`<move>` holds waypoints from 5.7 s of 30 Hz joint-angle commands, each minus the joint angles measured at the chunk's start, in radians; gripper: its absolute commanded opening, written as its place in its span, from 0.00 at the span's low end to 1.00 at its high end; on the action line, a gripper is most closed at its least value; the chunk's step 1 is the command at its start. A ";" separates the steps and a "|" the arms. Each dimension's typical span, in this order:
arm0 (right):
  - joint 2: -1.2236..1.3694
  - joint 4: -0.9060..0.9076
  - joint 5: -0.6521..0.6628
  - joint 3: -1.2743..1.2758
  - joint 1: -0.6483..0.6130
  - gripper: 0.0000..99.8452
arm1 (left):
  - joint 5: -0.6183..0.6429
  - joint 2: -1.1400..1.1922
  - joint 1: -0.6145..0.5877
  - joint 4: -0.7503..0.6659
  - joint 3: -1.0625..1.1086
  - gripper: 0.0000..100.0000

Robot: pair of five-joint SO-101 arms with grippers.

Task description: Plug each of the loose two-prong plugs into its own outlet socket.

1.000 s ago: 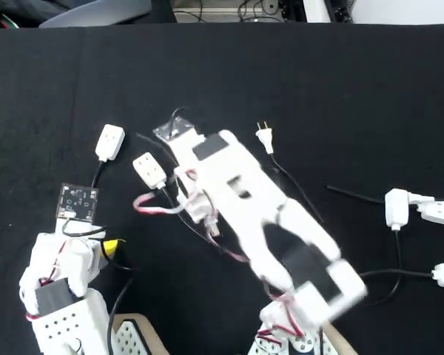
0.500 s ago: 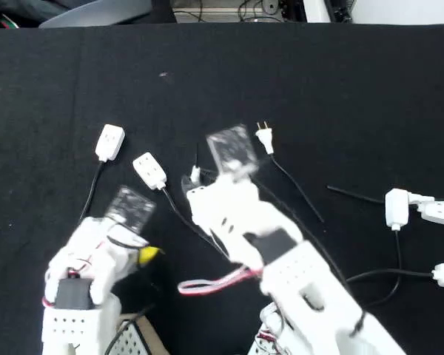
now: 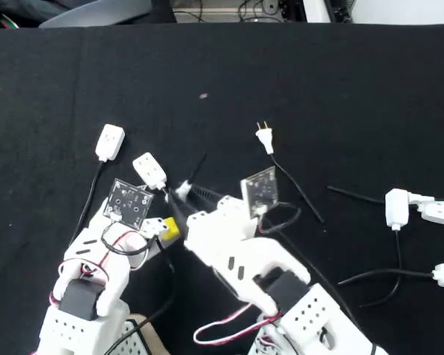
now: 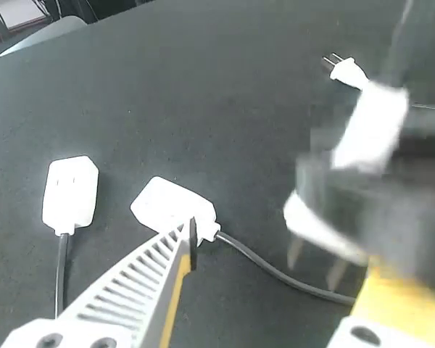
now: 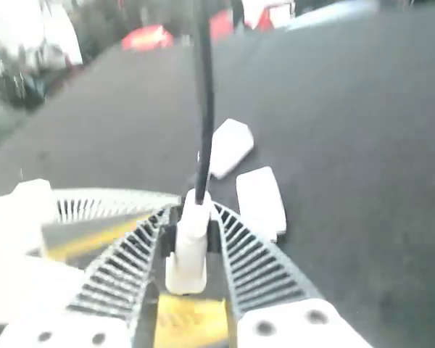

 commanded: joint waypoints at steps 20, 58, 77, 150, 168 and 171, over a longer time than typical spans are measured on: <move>-0.021 0.345 0.098 -0.214 -0.115 0.01 | 0.011 -0.003 -0.130 -0.118 0.004 0.37; 1.148 0.555 0.499 -0.960 0.522 0.01 | 0.385 1.350 -0.300 0.147 -0.941 0.37; 1.210 0.548 0.503 -0.961 0.491 0.01 | 0.606 2.232 -0.300 0.394 -1.710 0.38; 1.153 0.663 0.565 -0.975 0.488 0.01 | -0.307 2.070 -0.328 0.664 -1.704 0.24; 1.248 0.964 0.591 -1.280 0.104 0.01 | -0.348 0.931 -0.777 0.069 -0.309 0.23; 1.382 1.028 0.592 -1.434 0.086 0.01 | -0.347 0.773 -0.780 0.066 -0.213 0.23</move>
